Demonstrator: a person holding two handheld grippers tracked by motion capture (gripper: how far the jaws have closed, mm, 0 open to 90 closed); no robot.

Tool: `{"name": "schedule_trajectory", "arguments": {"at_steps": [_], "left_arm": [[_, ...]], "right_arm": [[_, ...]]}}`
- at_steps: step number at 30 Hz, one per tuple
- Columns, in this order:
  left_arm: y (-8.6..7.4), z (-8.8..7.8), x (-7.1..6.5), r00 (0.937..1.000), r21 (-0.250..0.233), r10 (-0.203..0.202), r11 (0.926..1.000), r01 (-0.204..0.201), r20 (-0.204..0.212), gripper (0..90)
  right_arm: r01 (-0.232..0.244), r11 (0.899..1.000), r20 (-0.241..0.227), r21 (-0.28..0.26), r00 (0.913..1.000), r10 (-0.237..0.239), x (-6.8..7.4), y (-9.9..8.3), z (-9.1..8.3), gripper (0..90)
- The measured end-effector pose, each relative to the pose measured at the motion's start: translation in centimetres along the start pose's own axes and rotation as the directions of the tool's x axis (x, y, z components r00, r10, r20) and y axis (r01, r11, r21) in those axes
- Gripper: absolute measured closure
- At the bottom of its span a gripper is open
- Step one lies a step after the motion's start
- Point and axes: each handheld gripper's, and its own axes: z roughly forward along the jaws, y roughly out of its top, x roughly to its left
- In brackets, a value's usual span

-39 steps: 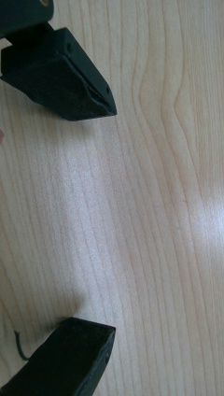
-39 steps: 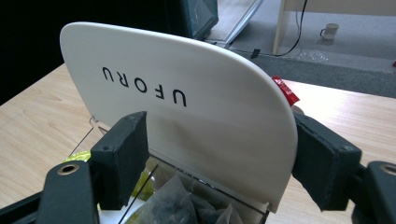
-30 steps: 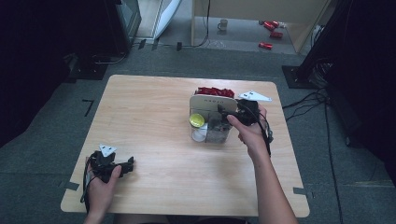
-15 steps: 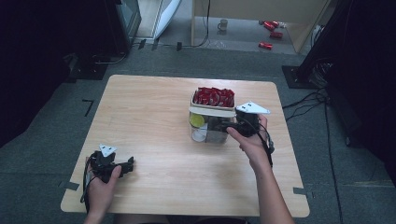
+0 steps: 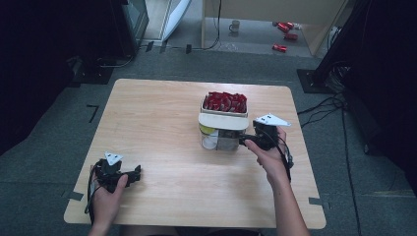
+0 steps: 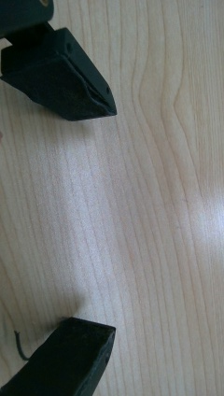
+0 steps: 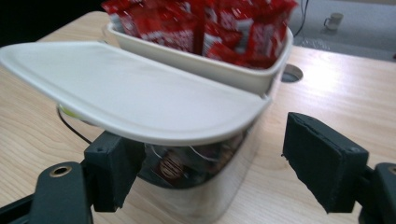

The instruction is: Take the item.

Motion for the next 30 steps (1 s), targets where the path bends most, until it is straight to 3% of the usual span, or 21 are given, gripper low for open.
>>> {"name": "schedule_trajectory", "arguments": {"at_steps": [8,10,20,26,30], "left_arm": [[0.0,0.0,0.0,1.0,0.0,0.0,1.0,0.0,0.001,0.0],[0.0,0.0,0.0,1.0,0.0,0.0,1.0,0.0,0.001,0.0],[0.0,0.0,0.0,1.0,0.0,0.002,1.0,-0.002,0.002,0.0],[0.0,0.0,0.0,1.0,0.0,0.001,1.0,-0.001,0.002,0.0],[0.0,0.0,0.0,1.0,-0.001,0.0,1.0,0.0,0.002,0.0]], "right_arm": [[-0.026,1.0,0.034,0.013,0.9991,0.026,-1.2,-0.9,-0.2,21.7],[-0.032,0.999,0.072,0.013,0.9969,0.031,-1.8,-1.2,-0.4,22.4],[-0.085,0.996,0.124,-0.004,0.9886,0.085,-3.4,-1.3,-1.2,23.7],[-0.092,0.995,0.128,-0.041,0.987,0.097,-3.1,-0.3,-1.6,26.1],[-0.089,0.993,0.1,-0.077,0.9902,0.097,-2.2,0.9,-1.4,33.4]]}}
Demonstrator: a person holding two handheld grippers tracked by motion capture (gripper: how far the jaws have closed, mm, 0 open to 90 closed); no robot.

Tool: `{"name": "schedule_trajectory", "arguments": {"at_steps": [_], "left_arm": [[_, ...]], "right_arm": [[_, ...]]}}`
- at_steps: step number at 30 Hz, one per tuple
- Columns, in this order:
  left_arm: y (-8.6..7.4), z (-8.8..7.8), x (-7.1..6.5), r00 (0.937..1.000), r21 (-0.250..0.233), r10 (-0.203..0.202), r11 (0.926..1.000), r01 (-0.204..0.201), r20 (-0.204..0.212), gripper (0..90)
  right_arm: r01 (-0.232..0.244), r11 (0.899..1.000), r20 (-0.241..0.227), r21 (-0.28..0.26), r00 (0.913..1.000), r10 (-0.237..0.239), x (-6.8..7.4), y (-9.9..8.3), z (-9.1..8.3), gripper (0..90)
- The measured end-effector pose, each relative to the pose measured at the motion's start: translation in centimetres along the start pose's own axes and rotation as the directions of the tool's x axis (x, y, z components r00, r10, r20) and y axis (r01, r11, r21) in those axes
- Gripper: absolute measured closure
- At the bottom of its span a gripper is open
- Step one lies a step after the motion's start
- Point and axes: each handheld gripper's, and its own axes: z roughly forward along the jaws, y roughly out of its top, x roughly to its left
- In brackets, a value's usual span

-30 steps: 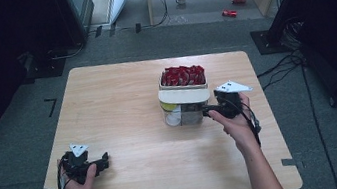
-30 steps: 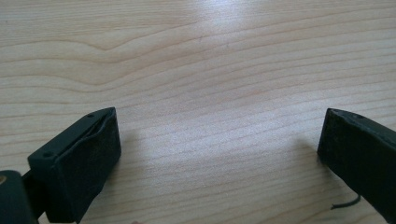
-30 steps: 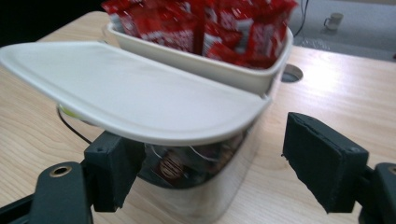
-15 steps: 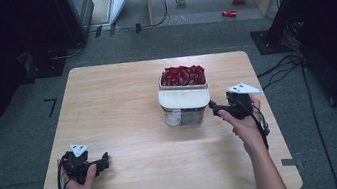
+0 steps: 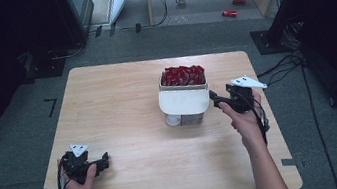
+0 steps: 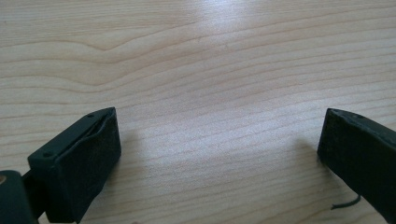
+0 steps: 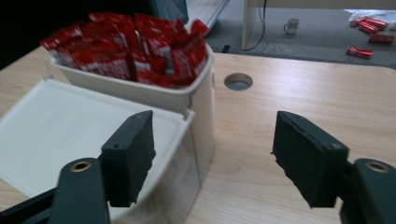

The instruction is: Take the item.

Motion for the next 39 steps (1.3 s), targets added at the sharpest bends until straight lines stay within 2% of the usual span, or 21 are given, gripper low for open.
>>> {"name": "schedule_trajectory", "arguments": {"at_steps": [1,2,4,5,8,9,15,20,24,26,30,33,34,35,36,37,39], "left_arm": [[0.0,0.0,0.0,1.0,0.0,0.0,1.0,0.0,0.0,0.0],[0.0,0.0,0.0,1.0,0.0,0.0,1.0,0.0,0.0,0.0],[0.0,0.0,0.0,1.0,0.0,0.0,1.0,0.0,0.0,0.0],[0.0,0.0,0.0,1.0,0.0,0.002,1.0,-0.002,-0.001,0.0],[0.0,0.0,0.0,1.0,0.001,0.003,1.0,-0.003,0.0,0.0],[0.0,0.0,0.0,1.0,0.0,0.001,1.0,-0.001,-0.001,0.0],[0.0,0.0,0.0,1.0,0.001,0.001,1.0,-0.001,-0.001,0.0],[0.0,0.0,0.0,1.0,0.001,0.001,1.0,-0.001,0.0,0.0],[0.0,0.0,0.0,1.0,0.001,0.001,1.0,-0.001,0.0,0.0],[0.0,0.0,0.0,1.0,0.001,0.001,1.0,-0.001,0.0,0.0],[0.0,0.0,0.0,1.0,0.002,0.002,1.0,-0.002,0.001,0.0],[0.0,0.0,0.0,1.0,0.002,0.002,1.0,-0.002,0.001,0.0],[0.0,0.0,0.0,1.0,0.002,0.003,1.0,-0.003,0.001,0.0],[0.0,0.0,0.0,1.0,0.002,0.003,1.0,-0.003,0.001,0.0],[0.0,0.0,0.0,1.0,0.002,0.003,1.0,-0.003,0.001,0.0],[0.0,0.0,0.0,1.0,0.002,0.003,1.0,-0.003,0.001,0.0],[0.0,0.0,0.0,1.0,0.002,0.004,1.0,-0.004,0.001,0.0]], "right_arm": [[0.0,1.0,0.0,0.0,1.0,0.0,0.0,0.0,0.0,33.4],[-0.002,1.0,-0.014,-0.01,0.9999,0.002,0.5,0.4,0.2,39.8],[-0.004,1.0,-0.023,-0.005,0.9997,0.004,0.7,0.7,0.4,42.6],[-0.004,1.0,-0.045,-0.009,0.999,0.004,1.3,1.1,0.7,47.3],[0.002,1.0,-0.066,-0.018,0.9978,-0.004,1.9,1.6,1.0,50.4],[0.013,1.0,-0.078,-0.024,0.9968,-0.015,2.6,2.0,1.4,53.3],[0.03,0.999,-0.104,-0.034,0.994,-0.034,4.2,2.9,2.9,59.7],[0.015,1.0,-0.116,-0.025,0.9931,-0.018,5.0,3.2,3.9,61.4],[-0.008,1.0,-0.111,-0.004,0.9938,0.007,5.4,3.2,4.8,60.5],[-0.04,0.999,-0.096,0.012,0.9945,0.041,5.6,3.1,5.4,56.9],[-0.069,0.997,-0.107,0.017,0.9918,0.07,5.9,3.2,5.9,53.2],[-0.057,0.998,-0.088,0.021,0.9944,0.059,6.2,3.3,6.1,53.7],[-0.04,0.999,-0.053,0.025,0.9978,0.041,6.6,3.3,6.3,57.8],[-0.04,0.999,-0.053,0.025,0.9978,0.041,6.6,3.3,6.3,57.8],[-0.03,0.999,-0.017,0.026,0.9994,0.03,6.9,3.3,6.4,63.4],[-0.03,0.999,-0.017,0.026,0.9994,0.03,6.9,3.3,6.4,63.4],[-0.033,0.999,0.004,0.031,0.9995,0.033,6.9,3.2,6.6,70.9]]}}
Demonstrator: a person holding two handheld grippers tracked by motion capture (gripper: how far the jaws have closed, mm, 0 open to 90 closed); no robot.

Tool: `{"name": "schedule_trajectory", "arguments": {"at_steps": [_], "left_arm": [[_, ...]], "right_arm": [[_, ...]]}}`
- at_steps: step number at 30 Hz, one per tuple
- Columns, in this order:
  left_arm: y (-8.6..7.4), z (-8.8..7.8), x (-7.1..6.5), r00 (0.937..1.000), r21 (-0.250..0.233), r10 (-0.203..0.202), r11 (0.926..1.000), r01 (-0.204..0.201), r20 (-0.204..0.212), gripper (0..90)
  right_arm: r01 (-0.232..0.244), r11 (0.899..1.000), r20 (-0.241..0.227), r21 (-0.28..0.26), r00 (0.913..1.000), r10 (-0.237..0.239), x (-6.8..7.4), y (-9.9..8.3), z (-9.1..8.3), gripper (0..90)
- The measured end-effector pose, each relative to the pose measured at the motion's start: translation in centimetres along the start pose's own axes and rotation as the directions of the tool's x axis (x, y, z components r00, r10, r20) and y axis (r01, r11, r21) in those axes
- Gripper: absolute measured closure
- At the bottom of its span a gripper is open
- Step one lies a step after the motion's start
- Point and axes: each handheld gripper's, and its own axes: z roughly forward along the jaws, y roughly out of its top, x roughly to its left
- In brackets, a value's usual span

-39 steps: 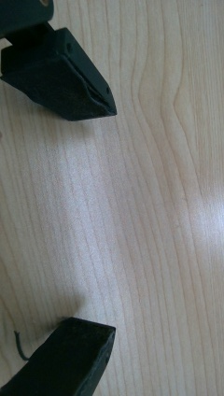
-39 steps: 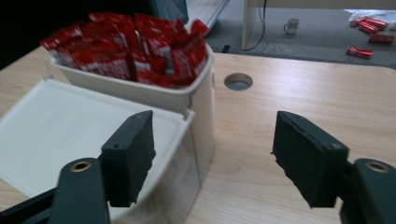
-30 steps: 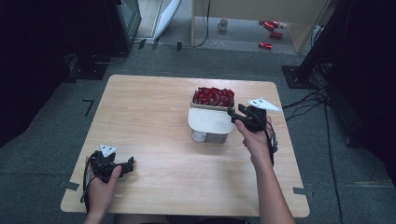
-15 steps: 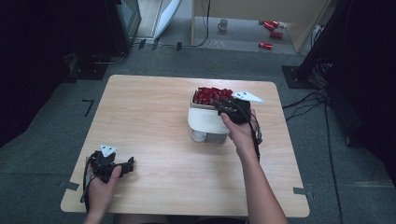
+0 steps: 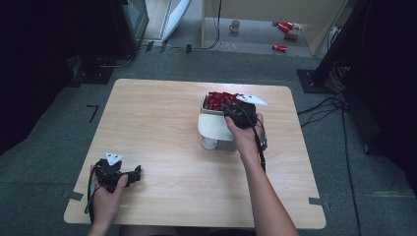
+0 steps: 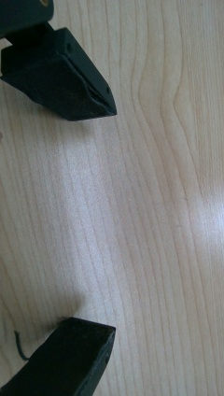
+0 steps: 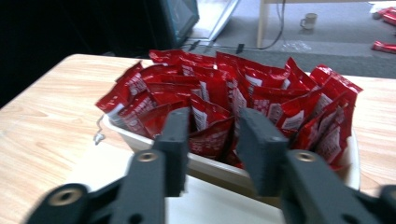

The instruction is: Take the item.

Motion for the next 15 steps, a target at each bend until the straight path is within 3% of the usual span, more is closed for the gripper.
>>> {"name": "schedule_trajectory", "arguments": {"at_steps": [1,4,11,15], "left_arm": [[0.0,0.0,0.0,1.0,0.0,0.0,1.0,0.0,0.0,0.0],[0.0,0.0,0.0,1.0,0.0,0.001,1.0,-0.001,0.001,0.0],[0.0,0.0,0.0,1.0,0.0,0.001,1.0,-0.001,0.0,0.0],[0.0,0.0,0.0,1.0,0.0,0.001,1.0,-0.001,0.001,0.0]], "right_arm": [[-0.003,1.0,0.008,0.007,1.0,0.003,0.0,-0.1,0.1,78.4],[0.014,1.0,0.003,-0.005,0.9999,-0.014,0.0,-0.1,0.1,89.4],[0.046,0.997,0.024,-0.068,0.9987,-0.045,0.2,0.4,-0.9,90.0],[0.006,0.997,0.008,-0.08,1.0,-0.006,-0.2,0.6,-1.2,90.0]]}}
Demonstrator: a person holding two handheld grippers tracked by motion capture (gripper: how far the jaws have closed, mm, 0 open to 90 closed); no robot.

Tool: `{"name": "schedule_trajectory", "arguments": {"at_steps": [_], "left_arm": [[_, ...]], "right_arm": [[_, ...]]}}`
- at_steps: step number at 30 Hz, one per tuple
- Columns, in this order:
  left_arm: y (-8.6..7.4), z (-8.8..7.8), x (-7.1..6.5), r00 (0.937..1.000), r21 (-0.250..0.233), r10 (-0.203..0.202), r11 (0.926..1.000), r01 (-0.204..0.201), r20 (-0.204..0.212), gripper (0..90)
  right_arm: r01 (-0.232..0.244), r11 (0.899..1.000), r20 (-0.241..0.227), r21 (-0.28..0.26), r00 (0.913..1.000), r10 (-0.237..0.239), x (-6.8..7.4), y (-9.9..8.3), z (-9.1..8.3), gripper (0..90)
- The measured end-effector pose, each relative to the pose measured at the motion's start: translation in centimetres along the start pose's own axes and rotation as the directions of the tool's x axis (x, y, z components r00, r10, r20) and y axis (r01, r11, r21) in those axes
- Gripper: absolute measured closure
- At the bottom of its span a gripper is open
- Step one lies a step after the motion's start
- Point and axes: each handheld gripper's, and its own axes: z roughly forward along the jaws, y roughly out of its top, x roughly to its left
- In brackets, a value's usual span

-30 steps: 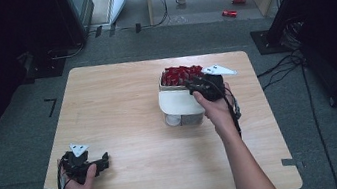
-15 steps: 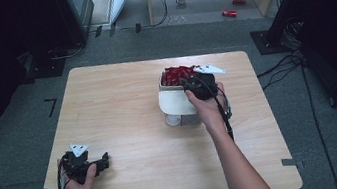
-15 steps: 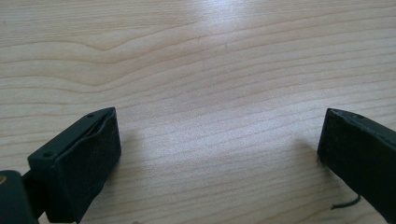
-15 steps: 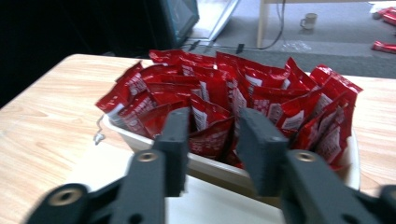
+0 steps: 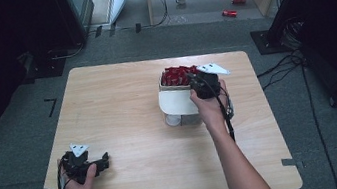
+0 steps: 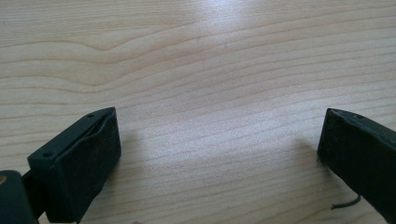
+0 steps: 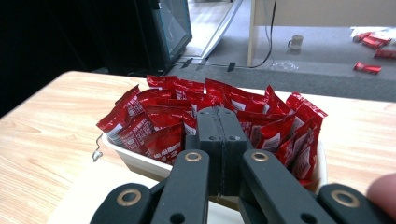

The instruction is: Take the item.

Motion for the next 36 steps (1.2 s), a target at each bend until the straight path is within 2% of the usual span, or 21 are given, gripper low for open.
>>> {"name": "schedule_trajectory", "arguments": {"at_steps": [1,2,4,5,8,9,10,11,12,13,15,16,18,21,26,31,36], "left_arm": [[0.0,0.0,0.0,1.0,0.0,0.0,1.0,0.0,0.0,0.0],[0.0,0.0,0.0,1.0,0.0,0.0,1.0,0.0,0.0,0.0],[0.0,0.0,0.0,1.0,0.0,0.0,1.0,0.0,0.0,0.0],[0.0,0.0,0.0,1.0,0.0,0.0,1.0,0.0,0.0,0.0],[0.0,0.0,0.0,1.0,0.0,0.0,1.0,0.0,0.0,0.0],[0.0,0.0,0.0,1.0,0.0,0.0,1.0,0.0,0.0,0.0],[0.0,0.0,0.0,1.0,0.0,0.0,1.0,0.0,0.0,0.0],[0.0,0.0,0.0,1.0,0.0,0.0,1.0,0.0,0.0,0.0],[0.0,0.0,0.0,1.0,0.0,0.0,1.0,0.0,0.0,0.0],[0.0,0.0,0.0,1.0,0.0,0.0,1.0,0.0,0.0,0.0],[0.0,0.0,0.0,1.0,0.0,0.0,1.0,0.0,0.0,0.0],[0.0,0.0,0.0,1.0,0.0,0.0,1.0,0.0,0.0,0.0],[0.0,0.0,0.0,1.0,0.0,0.0,1.0,0.0,0.0,0.0],[0.0,0.0,0.0,1.0,0.0,0.0,1.0,0.0,0.0,0.0],[0.0,0.0,0.0,1.0,0.0,0.001,1.0,-0.001,0.003,0.0],[0.0,0.0,0.0,1.0,0.0,0.002,1.0,-0.002,0.003,0.0],[0.0,0.0,0.0,1.0,0.0,0.002,1.0,-0.002,0.002,0.0]], "right_arm": [[-0.014,1.0,-0.013,0.009,0.9998,0.014,-0.1,0.0,0.1,88.9],[-0.028,0.999,-0.037,0.02,0.9989,0.028,-0.1,-0.1,0.2,83.3],[-0.031,0.999,-0.041,0.024,0.9986,0.032,-0.1,-0.2,0.3,80.0],[-0.038,0.999,-0.048,0.029,0.9981,0.04,0.1,-0.3,0.5,72.0],[-0.054,0.998,-0.03,0.038,0.998,0.055,0.4,-0.5,0.9,64.4],[-0.054,0.998,-0.03,0.038,0.998,0.055,0.4,-0.5,0.9,64.4],[-0.075,0.996,-0.006,0.048,0.9971,0.076,0.4,-0.6,1.2,59.6],[-0.089,0.995,0.007,0.054,0.9961,0.088,0.4,-0.6,1.4,59.6],[-0.089,0.995,0.007,0.054,0.9961,0.088,0.4,-0.6,1.4,59.6],[-0.109,0.992,0.021,0.06,0.994,0.108,0.4,-0.7,1.6,60.8],[-0.11,0.992,0.053,0.064,0.9928,0.107,0.7,-0.7,1.8,64.4],[-0.11,0.992,0.053,0.064,0.9928,0.107,0.7,-0.7,1.8,64.4],[-0.111,0.991,0.088,0.071,0.9906,0.105,0.8,-0.9,2.1,71.5],[-0.13,0.989,0.095,0.064,0.9877,0.124,0.6,-0.9,2.2,79.8],[-0.134,0.989,0.092,0.065,0.9875,0.127,0.2,-0.9,2.0,89.5],[-0.11,0.993,0.071,0.047,0.9918,0.106,0.3,-0.8,1.6,90.0],[-0.067,0.998,0.054,0.017,0.9964,0.066,0.7,-0.4,1.2,90.0]]}}
